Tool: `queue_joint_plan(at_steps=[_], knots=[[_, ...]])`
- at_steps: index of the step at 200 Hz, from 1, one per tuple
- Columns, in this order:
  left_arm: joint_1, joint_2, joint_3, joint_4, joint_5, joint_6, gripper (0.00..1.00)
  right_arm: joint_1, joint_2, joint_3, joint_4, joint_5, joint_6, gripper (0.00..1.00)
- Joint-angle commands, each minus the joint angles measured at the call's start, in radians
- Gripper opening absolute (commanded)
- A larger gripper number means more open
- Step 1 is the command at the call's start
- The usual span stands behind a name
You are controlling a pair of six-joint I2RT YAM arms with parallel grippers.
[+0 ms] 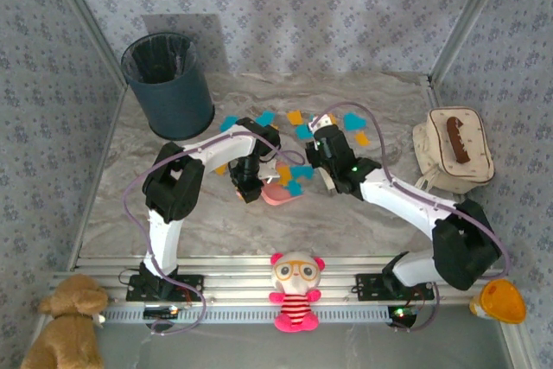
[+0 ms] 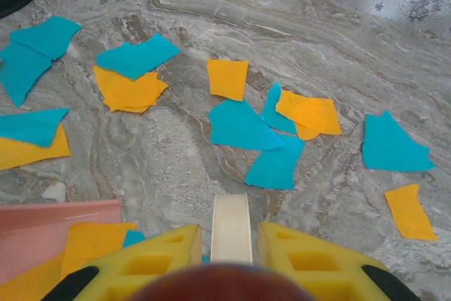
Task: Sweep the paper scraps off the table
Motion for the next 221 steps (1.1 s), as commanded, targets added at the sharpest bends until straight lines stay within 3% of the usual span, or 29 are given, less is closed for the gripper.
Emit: queue_joint_plan(at_steps=[1,149,221], knots=[[-0.007,0.009,0.002,-0.019,-0.004,0.021,0.0,0.003,0.02,0.027,0.006,-0.079,0.031,0.0],[-0.017,-0.002,-0.014,0.036,-0.004,0.045,0.0,0.036,-0.091,-0.031,0.077,-0.27,0.138,0.0],[-0.018,-0.046,-0.073,0.112,-0.035,0.053,0.0,0.036,-0.188,-0.05,0.024,-0.167,0.132,0.0]])
